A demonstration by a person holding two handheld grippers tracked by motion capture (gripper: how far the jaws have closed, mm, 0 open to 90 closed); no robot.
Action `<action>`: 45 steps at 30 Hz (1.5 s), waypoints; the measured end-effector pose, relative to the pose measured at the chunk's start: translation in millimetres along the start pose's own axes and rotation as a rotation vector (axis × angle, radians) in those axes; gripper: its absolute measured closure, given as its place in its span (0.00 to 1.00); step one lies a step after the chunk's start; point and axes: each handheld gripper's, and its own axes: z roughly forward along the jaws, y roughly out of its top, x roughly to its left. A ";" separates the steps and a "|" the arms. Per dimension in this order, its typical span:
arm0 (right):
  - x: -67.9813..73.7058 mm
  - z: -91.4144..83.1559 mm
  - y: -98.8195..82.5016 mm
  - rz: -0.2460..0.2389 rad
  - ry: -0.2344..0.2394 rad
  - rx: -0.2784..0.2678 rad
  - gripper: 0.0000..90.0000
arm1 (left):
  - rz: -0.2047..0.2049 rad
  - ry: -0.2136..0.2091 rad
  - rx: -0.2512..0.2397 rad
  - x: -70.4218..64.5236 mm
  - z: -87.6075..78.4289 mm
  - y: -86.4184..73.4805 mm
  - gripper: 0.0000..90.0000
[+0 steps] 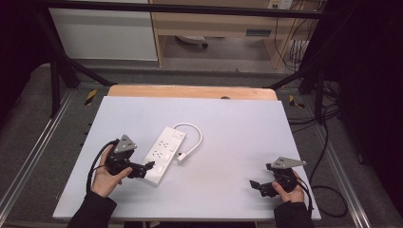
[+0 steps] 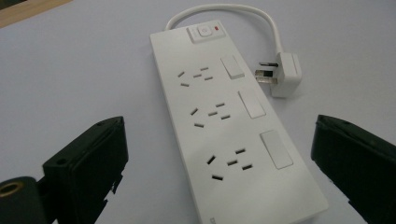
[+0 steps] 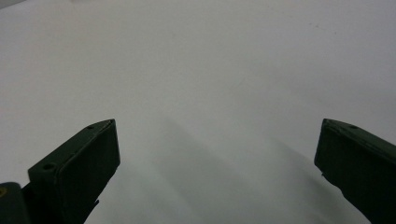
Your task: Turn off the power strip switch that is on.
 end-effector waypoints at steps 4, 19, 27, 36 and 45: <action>0.3 -0.1 0.1 0.000 0.000 0.004 0.01 | 0.008 -0.001 0.001 -1.6 2.1 4.5 0.04; 0.2 0.1 -0.1 0.003 0.003 0.008 0.01 | 0.010 0.003 0.004 -4.4 10.3 14.1 0.04; 0.1 0.4 -0.3 0.003 0.004 0.007 0.01 | 0.008 0.001 0.009 -5.4 15.5 17.9 0.05; 0.2 0.5 -0.4 0.005 0.004 0.010 0.01 | 0.009 -0.005 0.009 -7.8 22.7 23.1 0.06; 0.2 1.4 -0.5 0.000 0.002 0.013 0.01 | 0.002 -0.004 0.010 -8.8 29.2 25.3 0.07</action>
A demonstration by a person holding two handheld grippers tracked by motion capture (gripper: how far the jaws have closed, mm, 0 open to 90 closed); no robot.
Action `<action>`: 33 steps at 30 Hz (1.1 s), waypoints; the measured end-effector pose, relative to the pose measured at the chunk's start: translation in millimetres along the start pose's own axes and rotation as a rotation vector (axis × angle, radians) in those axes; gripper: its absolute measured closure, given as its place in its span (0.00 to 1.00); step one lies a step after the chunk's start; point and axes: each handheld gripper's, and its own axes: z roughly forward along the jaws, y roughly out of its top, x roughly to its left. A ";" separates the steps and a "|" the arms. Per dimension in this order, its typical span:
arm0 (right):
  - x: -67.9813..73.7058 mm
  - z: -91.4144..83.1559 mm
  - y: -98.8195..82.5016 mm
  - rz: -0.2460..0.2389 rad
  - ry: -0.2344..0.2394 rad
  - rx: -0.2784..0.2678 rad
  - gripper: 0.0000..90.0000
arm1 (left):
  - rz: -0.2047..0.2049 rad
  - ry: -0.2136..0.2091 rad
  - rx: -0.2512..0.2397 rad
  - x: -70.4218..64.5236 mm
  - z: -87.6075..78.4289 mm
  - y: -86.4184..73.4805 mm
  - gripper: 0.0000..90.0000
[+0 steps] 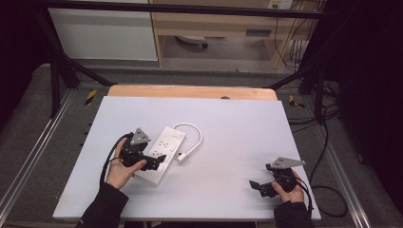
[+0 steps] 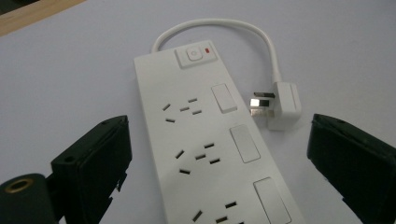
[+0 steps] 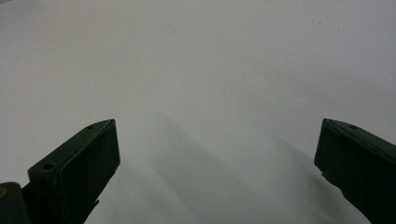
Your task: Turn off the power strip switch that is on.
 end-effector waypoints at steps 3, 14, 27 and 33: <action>0.1 0.2 0.0 0.001 0.001 0.001 0.01 | -0.005 0.005 -0.003 0.1 0.4 0.4 0.08; 0.4 0.1 0.1 0.002 -0.001 0.003 0.01 | -0.011 0.013 -0.011 -0.6 3.3 1.7 0.11; 0.2 0.2 0.1 -0.004 -0.002 0.003 0.01 | -0.007 0.022 -0.020 -5.5 10.3 5.9 0.18; 0.3 -0.1 0.1 0.000 -0.001 0.002 0.01 | -0.015 0.028 -0.034 -6.2 11.5 7.0 0.23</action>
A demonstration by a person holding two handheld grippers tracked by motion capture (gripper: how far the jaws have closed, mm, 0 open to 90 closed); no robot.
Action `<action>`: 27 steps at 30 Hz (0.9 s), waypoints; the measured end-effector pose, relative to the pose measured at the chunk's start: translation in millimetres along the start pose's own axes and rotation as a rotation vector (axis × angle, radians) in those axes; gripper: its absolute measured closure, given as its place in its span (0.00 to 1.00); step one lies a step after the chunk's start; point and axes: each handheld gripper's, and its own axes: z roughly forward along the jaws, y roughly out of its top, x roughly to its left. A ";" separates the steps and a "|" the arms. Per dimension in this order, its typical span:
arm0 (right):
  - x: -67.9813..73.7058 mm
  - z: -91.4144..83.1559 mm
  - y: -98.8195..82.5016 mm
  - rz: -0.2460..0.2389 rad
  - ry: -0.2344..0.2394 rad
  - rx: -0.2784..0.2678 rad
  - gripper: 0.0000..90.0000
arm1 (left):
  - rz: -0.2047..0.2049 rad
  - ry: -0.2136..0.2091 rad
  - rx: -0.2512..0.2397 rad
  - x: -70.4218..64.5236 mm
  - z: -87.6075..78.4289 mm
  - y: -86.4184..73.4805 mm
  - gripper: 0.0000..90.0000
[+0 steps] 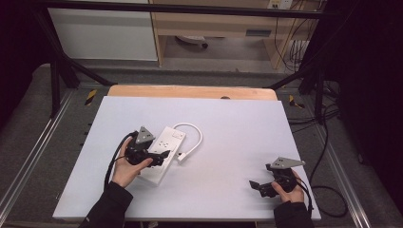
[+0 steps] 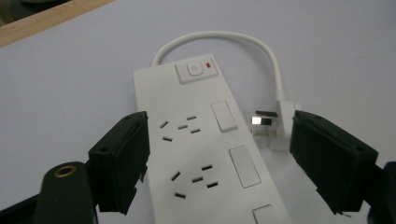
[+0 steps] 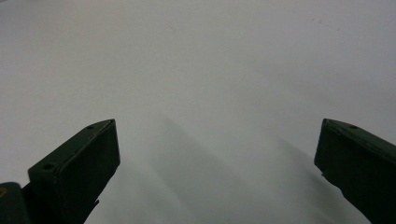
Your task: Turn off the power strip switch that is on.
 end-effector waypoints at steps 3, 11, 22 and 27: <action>0.0 0.0 0.0 0.000 -0.001 0.000 0.01 | -0.002 0.000 -0.003 -0.8 1.0 0.5 0.25; 0.0 0.0 0.1 -0.001 0.001 0.000 0.01 | -0.008 0.014 -0.010 -2.1 3.0 1.8 0.31; 0.0 -0.2 0.1 -0.002 0.000 0.000 0.01 | -0.010 0.028 -0.018 -4.9 7.6 3.0 0.42; 0.0 0.0 0.1 0.000 0.002 0.000 0.01 | -0.013 0.034 -0.013 -5.1 11.3 3.2 0.45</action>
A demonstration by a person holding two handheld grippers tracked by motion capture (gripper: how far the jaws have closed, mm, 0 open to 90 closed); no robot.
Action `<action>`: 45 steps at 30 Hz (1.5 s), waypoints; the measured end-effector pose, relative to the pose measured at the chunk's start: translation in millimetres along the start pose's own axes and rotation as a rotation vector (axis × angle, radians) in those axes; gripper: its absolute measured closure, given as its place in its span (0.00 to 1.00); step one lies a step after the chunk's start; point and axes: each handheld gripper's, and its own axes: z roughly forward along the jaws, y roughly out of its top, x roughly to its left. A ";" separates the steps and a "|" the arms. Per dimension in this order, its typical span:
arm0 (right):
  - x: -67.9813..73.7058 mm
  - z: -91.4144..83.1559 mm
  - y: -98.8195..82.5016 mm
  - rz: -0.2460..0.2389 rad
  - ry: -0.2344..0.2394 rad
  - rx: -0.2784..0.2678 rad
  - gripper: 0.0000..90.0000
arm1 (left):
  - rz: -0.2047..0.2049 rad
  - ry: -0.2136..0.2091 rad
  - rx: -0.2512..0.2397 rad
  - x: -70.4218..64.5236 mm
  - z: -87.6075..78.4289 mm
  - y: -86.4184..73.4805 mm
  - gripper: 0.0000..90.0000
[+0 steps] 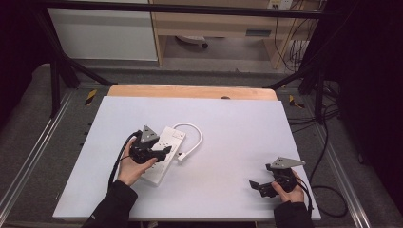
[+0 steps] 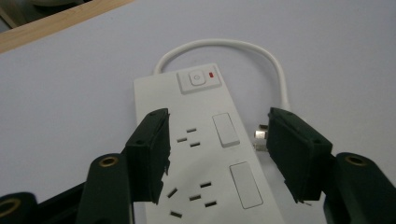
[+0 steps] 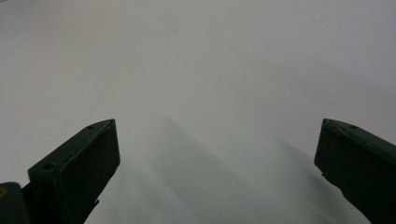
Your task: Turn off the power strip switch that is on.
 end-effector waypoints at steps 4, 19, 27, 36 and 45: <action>-0.2 0.1 0.0 -0.003 0.000 0.003 0.01 | -0.005 0.005 0.005 -0.2 3.3 -0.3 0.50; -0.1 0.3 -0.1 -0.002 0.000 0.003 0.01 | -0.009 0.000 0.019 0.1 12.7 -1.3 0.63; -0.1 0.4 -0.1 0.000 0.001 0.003 0.01 | -0.010 0.005 0.024 -0.2 16.4 -1.3 0.69; -0.4 0.4 -0.1 -0.001 0.002 0.003 0.01 | -0.010 -0.004 0.018 -1.3 19.1 -1.6 0.75; -0.4 0.5 -0.2 0.001 0.001 0.003 0.01 | -0.007 -0.018 0.028 -3.9 25.4 -2.6 0.82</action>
